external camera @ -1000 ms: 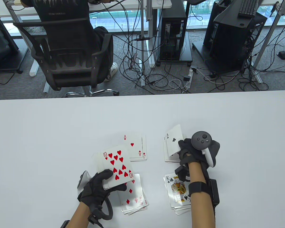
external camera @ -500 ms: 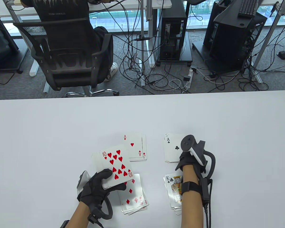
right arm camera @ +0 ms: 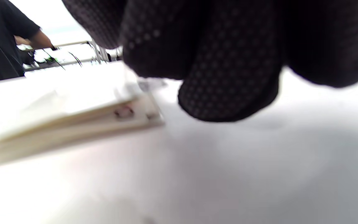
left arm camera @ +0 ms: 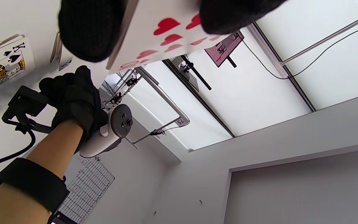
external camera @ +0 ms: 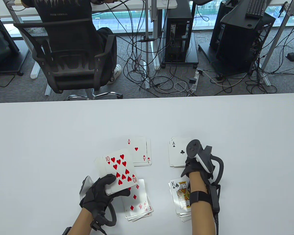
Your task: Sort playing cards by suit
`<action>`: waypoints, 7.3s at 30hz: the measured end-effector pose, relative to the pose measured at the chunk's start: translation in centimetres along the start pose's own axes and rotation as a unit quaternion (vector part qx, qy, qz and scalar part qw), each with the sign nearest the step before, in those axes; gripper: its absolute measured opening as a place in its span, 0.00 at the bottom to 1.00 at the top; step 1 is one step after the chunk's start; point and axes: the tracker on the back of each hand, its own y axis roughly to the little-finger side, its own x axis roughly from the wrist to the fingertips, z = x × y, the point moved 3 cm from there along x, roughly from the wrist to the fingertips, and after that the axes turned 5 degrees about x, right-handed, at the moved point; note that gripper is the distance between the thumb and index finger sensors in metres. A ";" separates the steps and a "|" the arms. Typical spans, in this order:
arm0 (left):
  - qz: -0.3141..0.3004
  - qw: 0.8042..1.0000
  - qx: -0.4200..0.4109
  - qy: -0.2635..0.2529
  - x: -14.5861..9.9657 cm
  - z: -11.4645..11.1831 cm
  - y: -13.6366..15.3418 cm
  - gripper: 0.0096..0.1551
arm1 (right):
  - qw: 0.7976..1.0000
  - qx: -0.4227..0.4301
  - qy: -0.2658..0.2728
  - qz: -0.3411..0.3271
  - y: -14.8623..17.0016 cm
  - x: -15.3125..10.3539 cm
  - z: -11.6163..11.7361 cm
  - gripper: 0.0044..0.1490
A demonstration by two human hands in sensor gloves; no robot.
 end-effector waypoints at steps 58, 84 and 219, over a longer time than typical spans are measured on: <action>-0.055 0.998 0.004 -0.025 -0.8 1.4 -2.6 0.31 | 0.860 0.482 -0.043 -0.160 -11.5 -4.2 2.9 0.24; -0.059 0.998 -0.008 -0.028 -0.9 1.5 -2.7 0.31 | 0.985 -0.116 -0.092 -0.084 -15.5 -1.5 8.7 0.32; 0.042 0.997 0.033 0.064 0.3 -2.3 1.7 0.30 | 0.871 0.348 0.077 -0.337 -9.7 -16.6 1.9 0.26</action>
